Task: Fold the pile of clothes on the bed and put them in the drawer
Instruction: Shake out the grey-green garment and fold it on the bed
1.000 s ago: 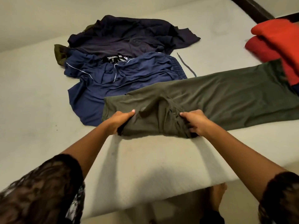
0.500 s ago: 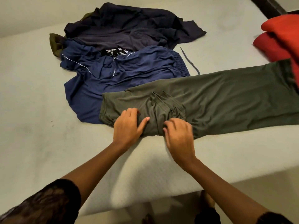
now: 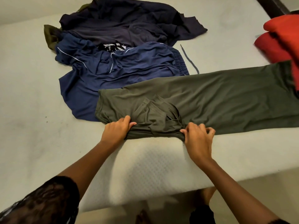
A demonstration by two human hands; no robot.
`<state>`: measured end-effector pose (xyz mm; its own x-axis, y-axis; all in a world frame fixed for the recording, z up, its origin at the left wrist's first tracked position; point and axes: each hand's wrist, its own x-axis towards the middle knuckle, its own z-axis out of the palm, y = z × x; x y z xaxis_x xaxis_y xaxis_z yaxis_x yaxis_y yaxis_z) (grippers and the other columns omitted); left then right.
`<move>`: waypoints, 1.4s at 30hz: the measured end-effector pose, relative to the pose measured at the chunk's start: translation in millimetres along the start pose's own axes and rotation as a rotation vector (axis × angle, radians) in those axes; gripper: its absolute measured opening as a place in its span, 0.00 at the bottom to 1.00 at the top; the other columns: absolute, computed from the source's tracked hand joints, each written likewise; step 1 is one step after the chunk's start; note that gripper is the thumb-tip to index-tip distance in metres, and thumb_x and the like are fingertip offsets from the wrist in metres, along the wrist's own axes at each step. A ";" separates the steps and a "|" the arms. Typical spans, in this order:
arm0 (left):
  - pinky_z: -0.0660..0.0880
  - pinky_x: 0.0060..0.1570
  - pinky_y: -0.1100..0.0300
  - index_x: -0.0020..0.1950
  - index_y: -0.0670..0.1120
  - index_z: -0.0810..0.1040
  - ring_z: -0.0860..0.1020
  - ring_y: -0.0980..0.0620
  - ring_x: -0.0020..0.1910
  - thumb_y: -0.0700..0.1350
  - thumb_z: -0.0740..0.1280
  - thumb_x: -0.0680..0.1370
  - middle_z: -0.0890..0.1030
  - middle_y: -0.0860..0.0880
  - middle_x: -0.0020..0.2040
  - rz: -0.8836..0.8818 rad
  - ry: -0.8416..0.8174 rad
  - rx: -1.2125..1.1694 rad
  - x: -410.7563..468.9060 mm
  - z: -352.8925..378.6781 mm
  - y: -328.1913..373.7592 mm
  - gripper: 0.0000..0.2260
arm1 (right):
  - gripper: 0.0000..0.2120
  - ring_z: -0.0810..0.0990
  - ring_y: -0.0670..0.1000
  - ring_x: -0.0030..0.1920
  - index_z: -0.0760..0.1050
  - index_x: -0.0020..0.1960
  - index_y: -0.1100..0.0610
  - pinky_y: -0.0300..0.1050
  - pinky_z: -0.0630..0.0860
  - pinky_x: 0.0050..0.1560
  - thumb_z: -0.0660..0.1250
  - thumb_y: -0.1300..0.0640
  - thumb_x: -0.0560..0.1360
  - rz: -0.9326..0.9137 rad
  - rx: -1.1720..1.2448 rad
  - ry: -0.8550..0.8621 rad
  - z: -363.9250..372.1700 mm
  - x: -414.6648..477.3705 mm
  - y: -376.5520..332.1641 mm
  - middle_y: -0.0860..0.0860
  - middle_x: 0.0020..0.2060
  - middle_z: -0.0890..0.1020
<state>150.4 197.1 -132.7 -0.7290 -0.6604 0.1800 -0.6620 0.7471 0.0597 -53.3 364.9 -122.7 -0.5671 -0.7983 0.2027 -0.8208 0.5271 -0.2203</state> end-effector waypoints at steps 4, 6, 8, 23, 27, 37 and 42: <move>0.69 0.26 0.56 0.43 0.42 0.71 0.76 0.44 0.30 0.53 0.55 0.79 0.77 0.44 0.34 -0.080 0.144 -0.030 4.1 -8.4 15.5 0.16 | 0.09 0.77 0.58 0.42 0.76 0.44 0.61 0.50 0.64 0.50 0.73 0.65 0.65 -0.115 0.012 0.061 -11.5 5.9 -15.3 0.57 0.41 0.79; 0.69 0.41 0.53 0.52 0.43 0.70 0.75 0.43 0.43 0.49 0.57 0.78 0.79 0.41 0.45 0.114 0.197 -0.106 9.0 -10.5 25.1 0.10 | 0.09 0.79 0.61 0.48 0.78 0.47 0.65 0.51 0.69 0.55 0.68 0.70 0.68 -0.294 0.147 0.145 -11.8 7.1 -34.9 0.61 0.47 0.80; 0.67 0.56 0.53 0.62 0.40 0.69 0.72 0.44 0.59 0.46 0.57 0.79 0.77 0.39 0.60 0.317 0.102 -0.193 12.3 -7.0 34.0 0.15 | 0.12 0.77 0.62 0.58 0.77 0.55 0.69 0.51 0.71 0.62 0.64 0.69 0.72 -0.474 0.277 0.091 -1.9 0.5 -53.6 0.66 0.56 0.78; 0.41 0.71 0.45 0.76 0.43 0.53 0.45 0.46 0.75 0.68 0.35 0.76 0.54 0.45 0.77 -0.041 -0.213 -0.066 40.8 -15.0 16.1 0.38 | 0.38 0.44 0.52 0.75 0.48 0.76 0.57 0.52 0.35 0.72 0.33 0.33 0.76 -0.256 0.054 -0.320 7.0 44.7 -4.5 0.52 0.75 0.48; 0.39 0.71 0.43 0.75 0.55 0.42 0.40 0.47 0.76 0.70 0.37 0.72 0.44 0.51 0.78 -0.053 -0.281 -0.154 71.7 -2.5 51.6 0.35 | 0.40 0.38 0.50 0.76 0.39 0.77 0.54 0.52 0.34 0.72 0.32 0.32 0.72 -0.169 0.119 -0.382 20.9 87.6 -15.7 0.51 0.76 0.41; 0.33 0.70 0.47 0.74 0.52 0.35 0.39 0.45 0.76 0.69 0.38 0.72 0.41 0.50 0.77 -0.360 -0.267 -0.186 72.8 9.3 28.9 0.35 | 0.43 0.46 0.54 0.76 0.47 0.77 0.54 0.55 0.40 0.74 0.30 0.30 0.71 -0.027 -0.080 -0.366 6.8 96.5 112.1 0.52 0.77 0.49; 0.39 0.71 0.46 0.76 0.45 0.51 0.47 0.44 0.75 0.68 0.39 0.76 0.53 0.45 0.77 0.052 -0.136 -0.173 104.1 4.2 102.2 0.37 | 0.45 0.46 0.55 0.76 0.49 0.77 0.57 0.55 0.40 0.73 0.30 0.30 0.71 -0.137 -0.022 -0.333 7.0 118.5 94.2 0.54 0.76 0.49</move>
<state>6.1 204.4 -112.0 -0.7861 -0.6157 0.0541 -0.5915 0.7749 0.2230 -197.3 317.9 -126.1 -0.4009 -0.9113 -0.0939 -0.8910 0.4117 -0.1915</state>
